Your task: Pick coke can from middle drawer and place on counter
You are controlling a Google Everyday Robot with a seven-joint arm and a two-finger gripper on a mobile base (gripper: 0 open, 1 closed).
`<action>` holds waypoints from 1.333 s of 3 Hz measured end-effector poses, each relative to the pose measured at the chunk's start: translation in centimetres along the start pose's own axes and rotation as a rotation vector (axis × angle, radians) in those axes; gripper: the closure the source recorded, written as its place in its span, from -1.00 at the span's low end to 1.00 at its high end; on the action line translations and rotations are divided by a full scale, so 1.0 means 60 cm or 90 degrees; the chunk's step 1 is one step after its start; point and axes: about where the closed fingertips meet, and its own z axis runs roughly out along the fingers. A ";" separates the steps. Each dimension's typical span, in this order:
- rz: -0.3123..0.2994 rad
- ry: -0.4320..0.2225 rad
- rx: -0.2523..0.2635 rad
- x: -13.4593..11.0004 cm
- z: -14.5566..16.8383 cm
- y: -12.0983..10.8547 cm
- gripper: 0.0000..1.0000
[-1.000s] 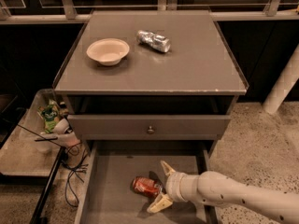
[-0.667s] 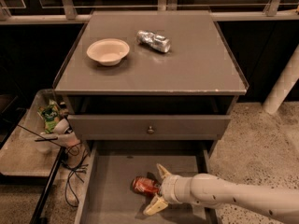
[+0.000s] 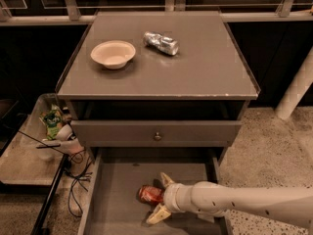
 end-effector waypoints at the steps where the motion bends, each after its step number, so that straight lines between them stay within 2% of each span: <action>1: 0.008 0.007 0.005 0.012 0.013 -0.007 -1.00; 3: 0.031 0.023 0.004 0.045 0.035 -0.015 -1.00; 4: 0.031 0.023 0.004 0.045 0.035 -0.015 -0.65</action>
Offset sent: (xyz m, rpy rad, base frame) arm 0.0143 -0.0116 -0.0338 -0.0250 0.0344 -0.0536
